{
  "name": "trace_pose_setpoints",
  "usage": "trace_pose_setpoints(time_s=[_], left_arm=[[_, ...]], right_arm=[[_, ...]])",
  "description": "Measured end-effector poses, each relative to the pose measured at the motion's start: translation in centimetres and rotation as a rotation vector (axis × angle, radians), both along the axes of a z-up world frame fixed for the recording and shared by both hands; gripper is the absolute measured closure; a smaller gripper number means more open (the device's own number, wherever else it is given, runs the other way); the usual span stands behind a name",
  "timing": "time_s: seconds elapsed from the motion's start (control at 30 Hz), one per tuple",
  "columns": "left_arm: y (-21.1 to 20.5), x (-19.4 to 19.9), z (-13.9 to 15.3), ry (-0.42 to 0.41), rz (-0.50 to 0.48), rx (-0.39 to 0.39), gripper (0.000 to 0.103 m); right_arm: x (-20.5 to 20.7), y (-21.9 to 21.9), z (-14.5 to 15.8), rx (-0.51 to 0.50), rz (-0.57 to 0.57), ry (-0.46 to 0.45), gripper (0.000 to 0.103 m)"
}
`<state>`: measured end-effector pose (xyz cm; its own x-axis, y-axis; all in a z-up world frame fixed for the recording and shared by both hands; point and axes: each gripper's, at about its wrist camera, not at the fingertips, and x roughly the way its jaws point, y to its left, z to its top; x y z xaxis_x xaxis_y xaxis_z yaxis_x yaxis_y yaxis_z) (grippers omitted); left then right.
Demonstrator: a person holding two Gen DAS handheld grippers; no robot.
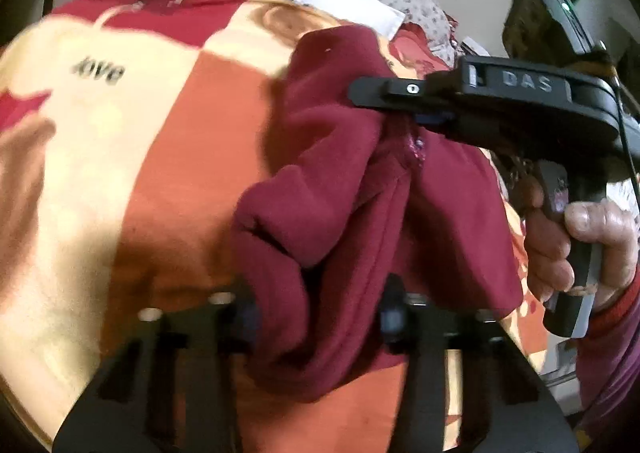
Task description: Fold small clothes
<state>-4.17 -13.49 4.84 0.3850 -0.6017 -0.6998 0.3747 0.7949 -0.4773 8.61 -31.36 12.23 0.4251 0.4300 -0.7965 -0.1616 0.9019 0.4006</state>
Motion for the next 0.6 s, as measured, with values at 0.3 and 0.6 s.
trace_pose_setpoints(time_s=[0.3, 0.6], left_arm=[[-6.3, -2.4, 6.8, -0.126, -0.181, -0.055, 0.079], [-17.9, -3.8, 7.2, -0.124, -0.411, -0.067, 0.079]], right_arm=[[-3.6, -6.1, 6.0, -0.032, -0.069, -0.151, 0.085], [-9.9, -17.6, 6.2, -0.128, -0.242, -0.145, 0.085]])
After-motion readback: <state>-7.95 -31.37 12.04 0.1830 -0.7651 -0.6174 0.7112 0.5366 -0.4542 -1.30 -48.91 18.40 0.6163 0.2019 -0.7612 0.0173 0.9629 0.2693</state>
